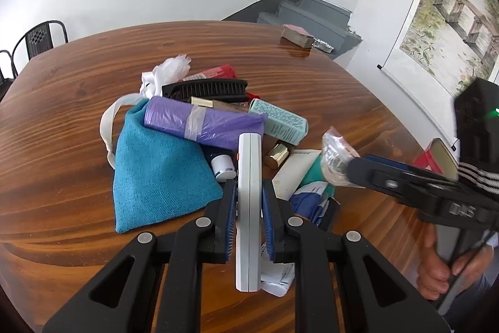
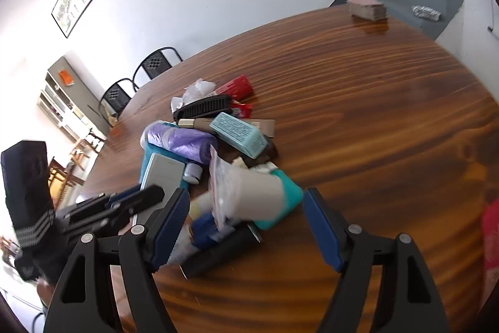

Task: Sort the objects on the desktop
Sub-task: 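Grasp the white remote with the left gripper while the right grasps the zip-bagged tape roll, then carry the remote and tape roll to the tin box and release both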

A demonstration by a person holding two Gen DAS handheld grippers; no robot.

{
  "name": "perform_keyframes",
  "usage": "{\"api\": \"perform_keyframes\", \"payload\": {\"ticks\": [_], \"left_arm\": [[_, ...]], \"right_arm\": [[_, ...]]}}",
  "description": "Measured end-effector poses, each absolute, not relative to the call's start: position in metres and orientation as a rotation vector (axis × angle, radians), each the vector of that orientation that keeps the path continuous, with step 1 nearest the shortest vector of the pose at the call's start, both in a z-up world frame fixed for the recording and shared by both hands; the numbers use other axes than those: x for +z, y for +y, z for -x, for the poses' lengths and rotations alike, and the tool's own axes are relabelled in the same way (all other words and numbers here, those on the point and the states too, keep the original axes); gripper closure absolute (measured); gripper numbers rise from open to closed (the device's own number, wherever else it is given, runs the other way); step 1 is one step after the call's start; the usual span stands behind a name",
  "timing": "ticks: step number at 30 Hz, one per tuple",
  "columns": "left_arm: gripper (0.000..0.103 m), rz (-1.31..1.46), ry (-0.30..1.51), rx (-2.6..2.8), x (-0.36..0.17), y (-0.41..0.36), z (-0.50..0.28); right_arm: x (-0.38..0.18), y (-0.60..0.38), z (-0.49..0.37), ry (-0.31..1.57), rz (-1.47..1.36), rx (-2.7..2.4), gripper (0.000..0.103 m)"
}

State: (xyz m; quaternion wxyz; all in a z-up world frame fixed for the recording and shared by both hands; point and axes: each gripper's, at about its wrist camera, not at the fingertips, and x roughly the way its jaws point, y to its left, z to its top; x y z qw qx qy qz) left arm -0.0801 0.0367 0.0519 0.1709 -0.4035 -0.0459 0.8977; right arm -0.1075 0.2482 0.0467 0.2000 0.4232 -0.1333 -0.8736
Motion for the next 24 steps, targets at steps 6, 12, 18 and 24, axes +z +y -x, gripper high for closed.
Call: {"api": "perform_keyframes", "payload": {"ticks": [6,12,18,24], "left_arm": [[0.086,1.125,-0.151,2.563,0.058,0.036,0.08],[0.086,1.09,-0.158,2.576,0.068,0.038,0.075],[0.086,1.05,-0.17,2.566,0.079,0.044,0.066],[0.086,1.008,-0.175,2.548,0.09,0.058,0.054]], "right_arm": [[0.034,0.239,0.118,-0.326,-1.226,-2.453,0.038],[0.04,0.238,0.107,-0.276,-1.185,-2.473,0.052],[0.054,0.245,0.084,-0.265,-1.105,-2.522,0.052],[0.066,0.27,0.051,-0.291,-1.018,-2.614,0.052]]}}
